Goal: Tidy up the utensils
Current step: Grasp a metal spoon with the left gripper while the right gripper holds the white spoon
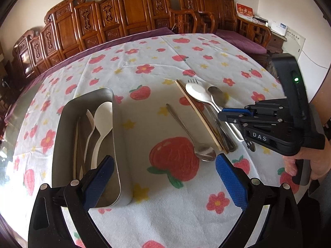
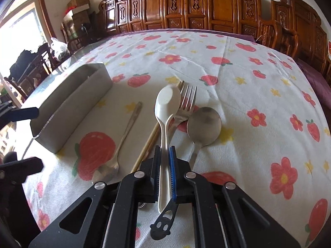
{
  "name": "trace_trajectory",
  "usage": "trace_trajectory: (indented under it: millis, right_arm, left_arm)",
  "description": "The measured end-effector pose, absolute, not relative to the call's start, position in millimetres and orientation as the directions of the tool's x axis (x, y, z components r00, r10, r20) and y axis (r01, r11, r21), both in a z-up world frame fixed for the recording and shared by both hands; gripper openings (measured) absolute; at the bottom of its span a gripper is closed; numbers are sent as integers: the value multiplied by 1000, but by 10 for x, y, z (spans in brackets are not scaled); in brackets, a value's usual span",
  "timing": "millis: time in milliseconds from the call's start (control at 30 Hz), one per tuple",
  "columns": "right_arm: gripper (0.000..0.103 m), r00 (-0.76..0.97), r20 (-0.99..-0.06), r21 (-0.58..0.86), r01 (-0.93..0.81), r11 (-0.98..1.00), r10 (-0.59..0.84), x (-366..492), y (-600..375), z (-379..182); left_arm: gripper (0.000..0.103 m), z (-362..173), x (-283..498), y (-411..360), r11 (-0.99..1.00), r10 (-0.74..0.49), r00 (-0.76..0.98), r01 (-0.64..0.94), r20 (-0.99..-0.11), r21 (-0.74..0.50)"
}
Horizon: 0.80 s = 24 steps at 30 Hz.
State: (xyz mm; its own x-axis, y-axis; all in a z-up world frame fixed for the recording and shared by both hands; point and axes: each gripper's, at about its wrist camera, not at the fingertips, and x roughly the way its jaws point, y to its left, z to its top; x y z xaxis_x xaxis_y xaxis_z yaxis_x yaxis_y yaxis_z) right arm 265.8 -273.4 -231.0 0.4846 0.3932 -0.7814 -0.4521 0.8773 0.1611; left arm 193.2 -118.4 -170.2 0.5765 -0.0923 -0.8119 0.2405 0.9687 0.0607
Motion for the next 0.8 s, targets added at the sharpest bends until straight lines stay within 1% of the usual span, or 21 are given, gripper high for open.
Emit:
trace_trajectory:
  millis: [133, 267, 467, 633, 667, 700, 733, 800]
  right_arm:
    - [9, 509, -750, 199, -436, 878, 423, 2659, -2836, -2212]
    - [9, 536, -733, 211, -406, 889, 419, 2684, -2933, -2167]
    - [9, 552, -726, 227, -372, 900, 411, 2726, -3044, -2171]
    - [9, 562, -718, 241, -350, 905, 409, 2739, -3118, -2164]
    - [9, 563, -718, 243, -347, 906, 408, 2739, -3128, -2166]
    - [9, 564, -719, 245, -342, 907, 406, 2742, -3141, -2167]
    - [9, 564, -719, 247, -339, 908, 406, 2743, -3151, -2166]
    - [10, 565, -718, 251, -334, 909, 406, 2745, -3165, -2166]
  left_arm:
    - [95, -1768, 2012, -1229, 970, -90, 564, 237, -821, 57]
    - [94, -1852, 2107, -1277, 972, -94, 546, 233, -832, 43]
    - [82, -1996, 2217, -1397, 970, -111, 509, 243, -854, 19]
    - [78, -2064, 2209, -1570, 962, -131, 498, 273, -857, 12]
    - [70, -2068, 2196, -1598, 960, -133, 497, 281, -857, 14]
    - [64, -2079, 2185, -1631, 956, -136, 493, 292, -860, 16]
    - [61, -2094, 2169, -1674, 952, -139, 486, 305, -863, 19]
    - [50, -2103, 2135, -1731, 946, -136, 489, 321, -862, 33]
